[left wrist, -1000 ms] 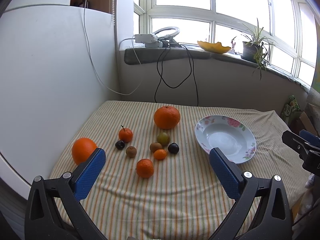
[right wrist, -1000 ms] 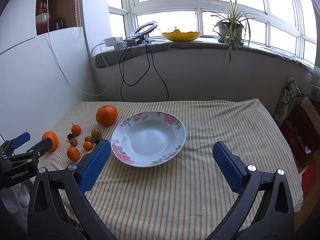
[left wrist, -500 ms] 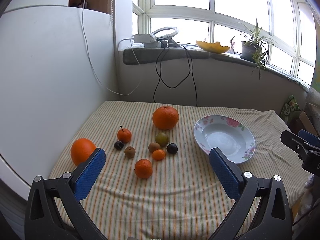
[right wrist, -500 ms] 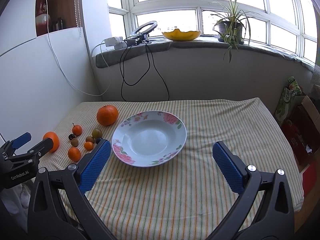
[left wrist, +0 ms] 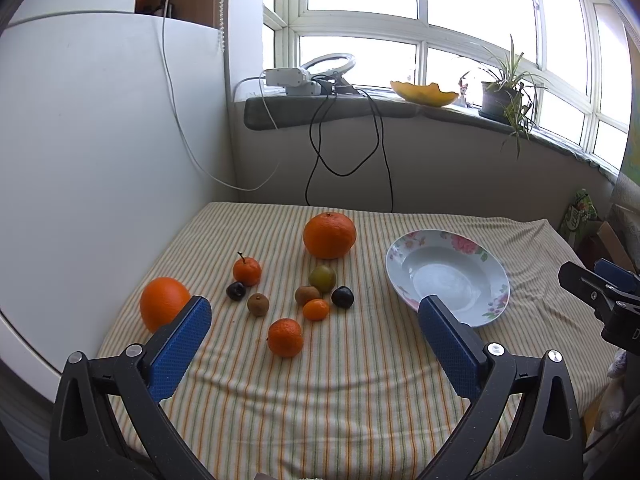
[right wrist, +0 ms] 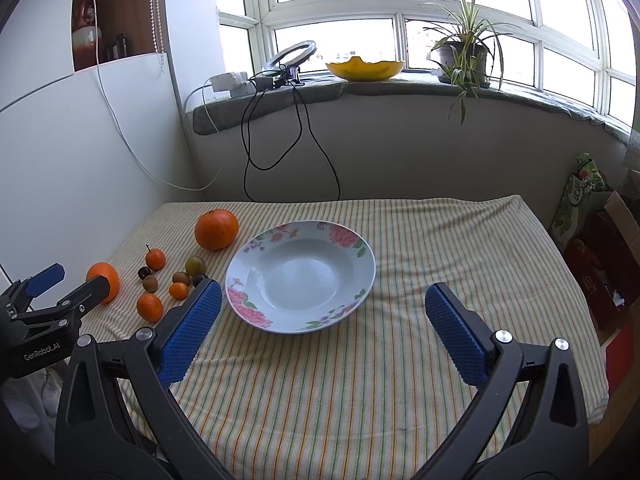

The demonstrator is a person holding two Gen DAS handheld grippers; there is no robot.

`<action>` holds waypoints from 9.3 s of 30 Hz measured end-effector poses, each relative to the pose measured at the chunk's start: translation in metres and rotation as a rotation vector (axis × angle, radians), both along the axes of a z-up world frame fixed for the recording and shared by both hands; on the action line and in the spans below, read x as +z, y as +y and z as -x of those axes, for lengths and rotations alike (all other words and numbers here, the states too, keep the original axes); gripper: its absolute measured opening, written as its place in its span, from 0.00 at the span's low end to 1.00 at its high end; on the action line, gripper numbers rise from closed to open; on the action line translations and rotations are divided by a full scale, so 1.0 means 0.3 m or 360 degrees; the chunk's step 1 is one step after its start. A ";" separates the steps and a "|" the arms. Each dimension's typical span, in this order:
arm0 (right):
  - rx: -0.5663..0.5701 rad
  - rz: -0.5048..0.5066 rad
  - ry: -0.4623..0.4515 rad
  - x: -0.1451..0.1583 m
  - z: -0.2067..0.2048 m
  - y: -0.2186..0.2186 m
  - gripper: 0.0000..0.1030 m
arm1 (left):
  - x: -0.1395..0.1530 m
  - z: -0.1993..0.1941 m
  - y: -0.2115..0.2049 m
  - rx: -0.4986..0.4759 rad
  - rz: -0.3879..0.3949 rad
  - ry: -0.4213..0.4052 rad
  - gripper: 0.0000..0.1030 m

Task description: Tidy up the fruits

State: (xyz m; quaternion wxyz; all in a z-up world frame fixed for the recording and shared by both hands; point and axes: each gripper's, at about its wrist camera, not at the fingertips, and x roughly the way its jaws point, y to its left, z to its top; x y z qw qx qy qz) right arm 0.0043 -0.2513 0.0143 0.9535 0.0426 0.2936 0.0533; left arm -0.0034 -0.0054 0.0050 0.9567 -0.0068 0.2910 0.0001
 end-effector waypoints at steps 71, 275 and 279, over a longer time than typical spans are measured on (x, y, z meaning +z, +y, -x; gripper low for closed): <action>0.0636 0.0021 0.0165 -0.125 -0.138 0.368 0.80 | -0.229 -0.021 0.257 0.0066 0.0294 0.0268 0.75; 0.0739 -0.0530 0.0937 -0.370 -1.025 0.506 0.80 | -0.262 -0.751 0.165 -0.0336 0.0764 0.0544 0.65; 0.0765 -0.0495 0.0946 -0.380 -1.043 0.549 0.75 | -0.266 -0.760 0.160 -0.0331 0.0750 0.0550 0.65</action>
